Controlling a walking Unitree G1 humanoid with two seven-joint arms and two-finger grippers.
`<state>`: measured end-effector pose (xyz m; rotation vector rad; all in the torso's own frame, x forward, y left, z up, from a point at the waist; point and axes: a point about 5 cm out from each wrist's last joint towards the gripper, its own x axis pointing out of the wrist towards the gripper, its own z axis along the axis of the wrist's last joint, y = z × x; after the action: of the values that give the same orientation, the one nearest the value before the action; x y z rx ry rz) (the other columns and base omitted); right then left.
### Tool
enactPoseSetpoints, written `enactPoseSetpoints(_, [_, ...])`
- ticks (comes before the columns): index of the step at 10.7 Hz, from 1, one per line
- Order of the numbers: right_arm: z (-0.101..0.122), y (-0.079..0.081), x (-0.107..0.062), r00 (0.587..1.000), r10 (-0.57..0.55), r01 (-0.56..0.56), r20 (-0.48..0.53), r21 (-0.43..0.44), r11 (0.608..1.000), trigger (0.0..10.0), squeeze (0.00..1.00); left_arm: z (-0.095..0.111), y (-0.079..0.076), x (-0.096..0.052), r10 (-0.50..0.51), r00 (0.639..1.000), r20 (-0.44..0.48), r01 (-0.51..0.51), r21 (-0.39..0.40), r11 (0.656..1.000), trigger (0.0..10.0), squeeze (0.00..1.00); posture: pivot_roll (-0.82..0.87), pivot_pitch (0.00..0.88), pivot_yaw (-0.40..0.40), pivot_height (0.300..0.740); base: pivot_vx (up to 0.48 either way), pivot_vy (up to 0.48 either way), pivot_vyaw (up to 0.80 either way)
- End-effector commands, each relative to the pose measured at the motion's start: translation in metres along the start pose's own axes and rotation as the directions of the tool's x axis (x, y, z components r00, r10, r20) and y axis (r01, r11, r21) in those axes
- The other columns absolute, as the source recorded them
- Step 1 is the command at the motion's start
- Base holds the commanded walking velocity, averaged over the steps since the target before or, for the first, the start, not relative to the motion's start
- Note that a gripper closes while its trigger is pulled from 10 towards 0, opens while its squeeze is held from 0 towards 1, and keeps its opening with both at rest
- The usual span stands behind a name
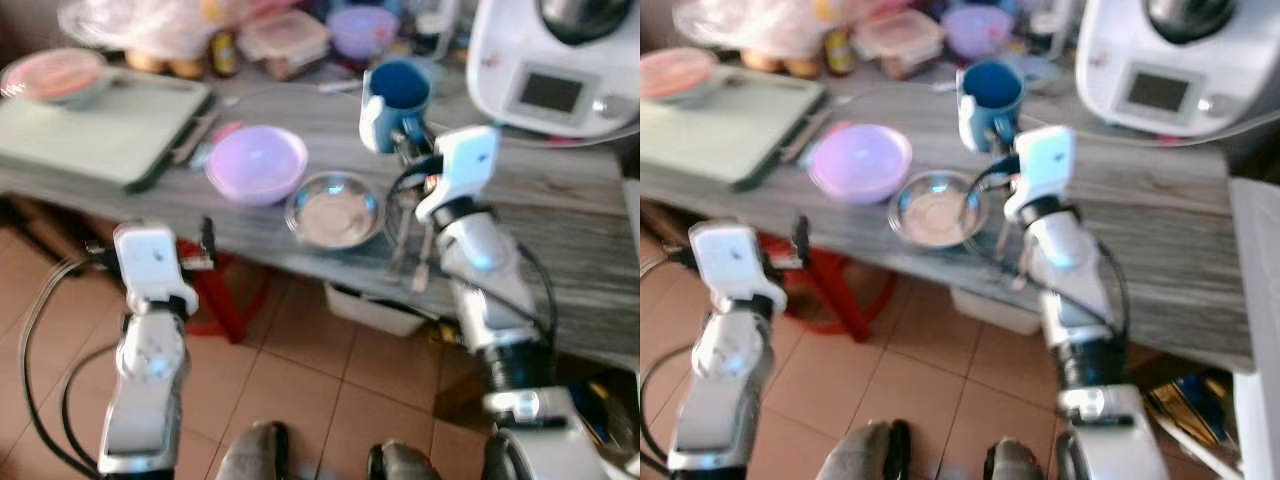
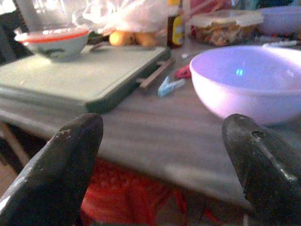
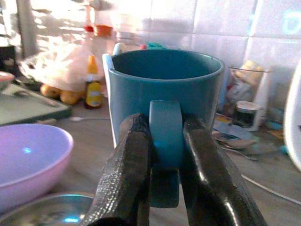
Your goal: Setting the table
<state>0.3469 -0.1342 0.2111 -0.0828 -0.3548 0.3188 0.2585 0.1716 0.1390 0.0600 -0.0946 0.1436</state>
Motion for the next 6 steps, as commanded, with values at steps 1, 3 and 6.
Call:
enactPoseSetpoints(1, [0.003,-0.003,0.006,0.999,0.034,-0.034,0.019,0.012,0.999,10.0,0.00,0.002,0.005,-0.004,0.014,1.000,0.003,-0.014,0.032,0.999,10.0,0.00,0.05,0.173,0.034,0.740,0.000,0.000,0.00])
enactPoseSetpoints(3, [0.001,-0.013,0.023,0.999,0.050,-0.050,0.001,0.043,0.998,10.0,0.00,0.003,0.007,-0.009,0.014,1.000,-0.006,-0.014,0.038,0.999,10.0,0.00,0.08,0.196,0.041,0.740,0.000,0.000,0.00])
enactPoseSetpoints(6, [0.006,-0.019,0.040,0.999,0.048,-0.048,0.010,0.007,0.999,10.0,0.00,0.005,0.010,-0.019,-0.002,1.000,-0.025,0.004,0.053,0.999,10.0,0.00,0.12,0.233,0.062,0.740,0.000,0.000,0.00])
